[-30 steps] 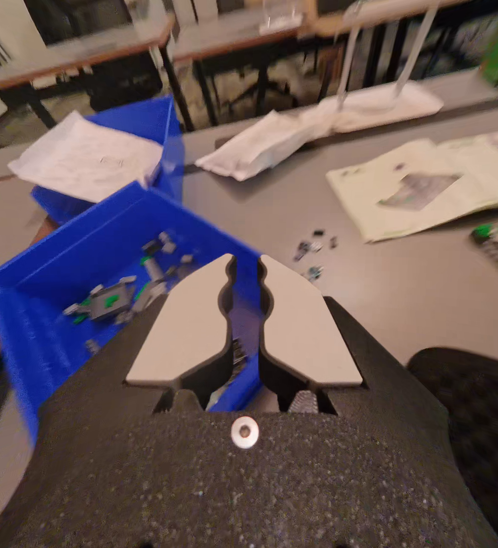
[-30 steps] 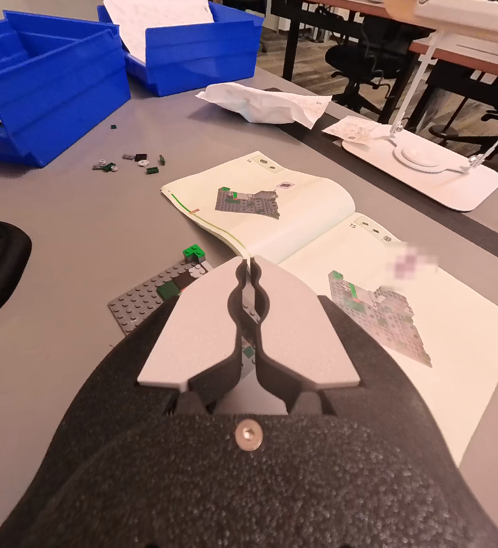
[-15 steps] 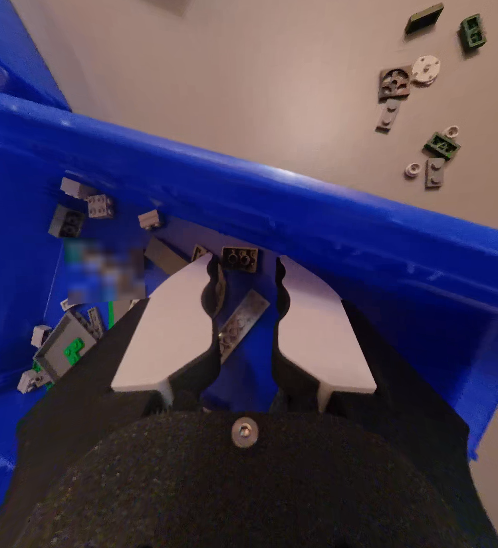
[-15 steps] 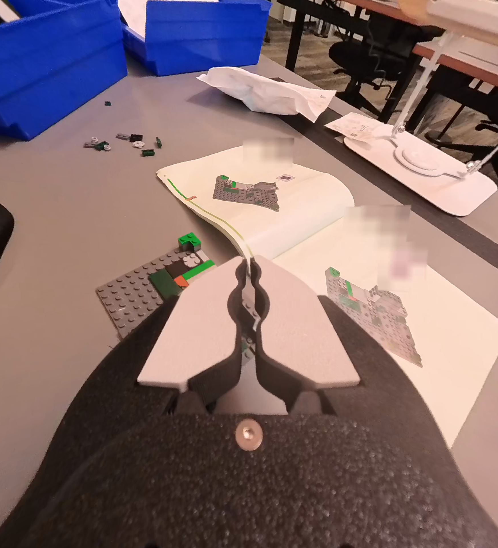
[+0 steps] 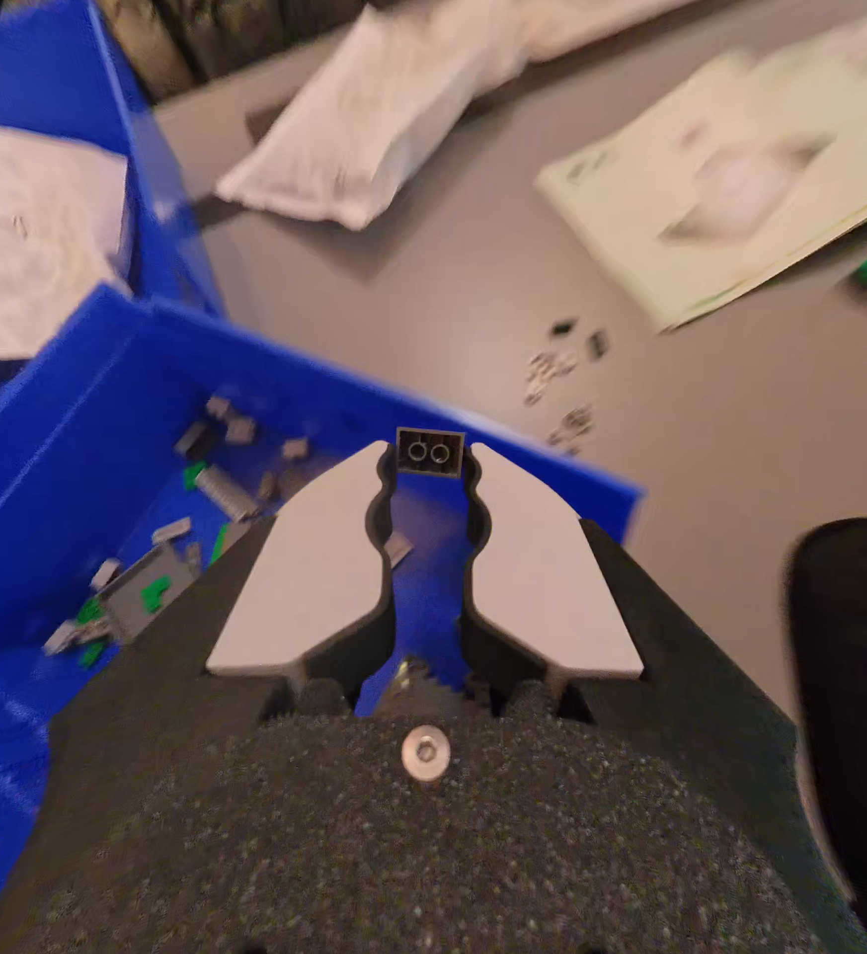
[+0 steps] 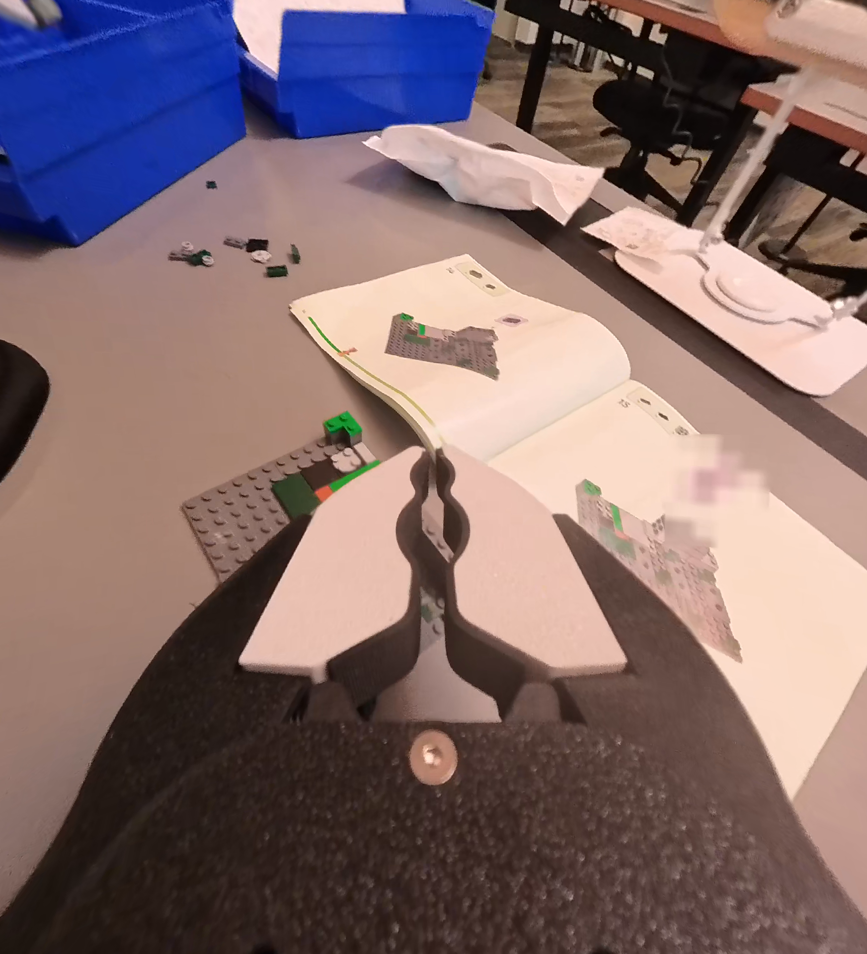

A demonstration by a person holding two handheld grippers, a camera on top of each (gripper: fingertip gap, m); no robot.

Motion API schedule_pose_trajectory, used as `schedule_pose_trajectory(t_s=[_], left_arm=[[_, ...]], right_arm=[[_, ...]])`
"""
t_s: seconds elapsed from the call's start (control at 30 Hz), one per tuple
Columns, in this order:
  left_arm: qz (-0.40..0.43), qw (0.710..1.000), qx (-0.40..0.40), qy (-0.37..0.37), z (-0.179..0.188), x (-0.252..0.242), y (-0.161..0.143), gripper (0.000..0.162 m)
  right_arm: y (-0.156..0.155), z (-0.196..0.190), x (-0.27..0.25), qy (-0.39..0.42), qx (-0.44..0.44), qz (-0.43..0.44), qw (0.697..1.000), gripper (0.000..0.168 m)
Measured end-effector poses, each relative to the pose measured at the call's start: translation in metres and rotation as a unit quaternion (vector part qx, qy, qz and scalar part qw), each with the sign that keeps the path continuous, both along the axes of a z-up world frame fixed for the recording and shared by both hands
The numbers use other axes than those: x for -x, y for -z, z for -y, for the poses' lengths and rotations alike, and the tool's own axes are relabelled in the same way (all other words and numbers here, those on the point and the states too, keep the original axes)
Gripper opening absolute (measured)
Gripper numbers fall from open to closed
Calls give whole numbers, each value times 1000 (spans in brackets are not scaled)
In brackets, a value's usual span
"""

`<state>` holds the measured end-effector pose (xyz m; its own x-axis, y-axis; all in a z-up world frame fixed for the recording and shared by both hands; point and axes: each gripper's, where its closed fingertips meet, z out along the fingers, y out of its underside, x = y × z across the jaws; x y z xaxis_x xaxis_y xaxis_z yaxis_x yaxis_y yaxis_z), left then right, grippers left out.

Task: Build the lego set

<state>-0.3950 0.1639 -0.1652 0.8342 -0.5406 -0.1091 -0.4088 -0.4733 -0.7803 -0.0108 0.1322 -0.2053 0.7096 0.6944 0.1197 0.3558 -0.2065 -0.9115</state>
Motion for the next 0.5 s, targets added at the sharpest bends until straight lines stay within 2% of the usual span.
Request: schedule_pose_trajectory(t_s=[0.03, 0.13, 0.23, 0.37, 0.5], left_arm=[[38, 999, -13, 18, 8, -15, -17, 25], [162, 982, -33, 96, 34, -72, -58, 25], [286, 942, -12, 176, 58, -133, -76, 25], [416, 870, 60, 257, 82, -210, -72, 25], [520, 786, 142, 302, 98, -268, -63, 24]], right_arm=[[-3, 1, 4, -8, -5, 0, 1000, 2], [-15, 8, 22, -47, -30, 7, 998, 4], [-28, 18, 45, -93, -75, 27, 992, 13], [-50, 38, 79, -168, -143, 41, 974, 21], [-72, 57, 95, -225, -210, 36, 951, 31]])
